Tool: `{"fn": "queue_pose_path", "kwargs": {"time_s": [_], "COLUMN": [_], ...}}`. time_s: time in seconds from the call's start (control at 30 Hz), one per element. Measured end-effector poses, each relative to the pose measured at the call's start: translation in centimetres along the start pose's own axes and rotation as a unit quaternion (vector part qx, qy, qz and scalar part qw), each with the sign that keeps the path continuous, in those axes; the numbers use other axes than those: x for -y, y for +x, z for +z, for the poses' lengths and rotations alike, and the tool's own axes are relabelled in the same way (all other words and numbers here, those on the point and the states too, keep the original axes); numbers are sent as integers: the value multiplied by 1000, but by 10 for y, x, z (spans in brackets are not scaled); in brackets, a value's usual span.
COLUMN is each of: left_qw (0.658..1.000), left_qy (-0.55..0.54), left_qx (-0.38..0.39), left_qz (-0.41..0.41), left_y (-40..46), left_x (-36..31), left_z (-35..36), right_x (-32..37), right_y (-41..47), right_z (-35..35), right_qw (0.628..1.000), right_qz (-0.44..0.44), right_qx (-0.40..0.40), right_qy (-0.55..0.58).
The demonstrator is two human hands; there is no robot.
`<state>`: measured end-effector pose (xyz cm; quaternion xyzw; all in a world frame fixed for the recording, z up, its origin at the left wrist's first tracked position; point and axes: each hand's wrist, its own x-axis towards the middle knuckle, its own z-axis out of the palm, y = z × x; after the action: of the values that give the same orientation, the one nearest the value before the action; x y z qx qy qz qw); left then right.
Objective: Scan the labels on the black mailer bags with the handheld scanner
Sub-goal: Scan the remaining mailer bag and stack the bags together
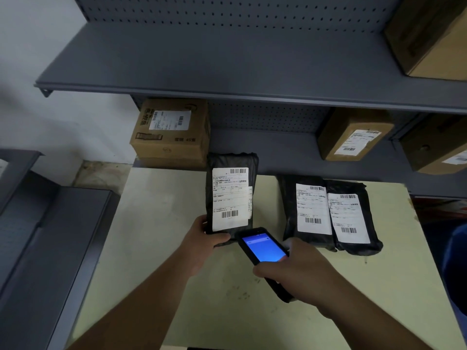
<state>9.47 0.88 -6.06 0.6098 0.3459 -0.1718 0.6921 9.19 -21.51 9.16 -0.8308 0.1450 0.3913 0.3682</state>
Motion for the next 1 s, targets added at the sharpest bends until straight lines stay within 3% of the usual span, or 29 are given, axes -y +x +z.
{"fn": "queue_pose_path", "kwargs": {"time_s": [1.0], "left_qw": [1000], "left_qy": [-7], "left_qx": [-10], "left_qz": [0], "left_y": [0], "left_x": [1], "left_z": [11], "right_x": [-11], "right_y": [2], "right_z": [3], "right_qw": [1000], "right_qz": [7], "right_qx": [-7], "right_qy": [0]}}
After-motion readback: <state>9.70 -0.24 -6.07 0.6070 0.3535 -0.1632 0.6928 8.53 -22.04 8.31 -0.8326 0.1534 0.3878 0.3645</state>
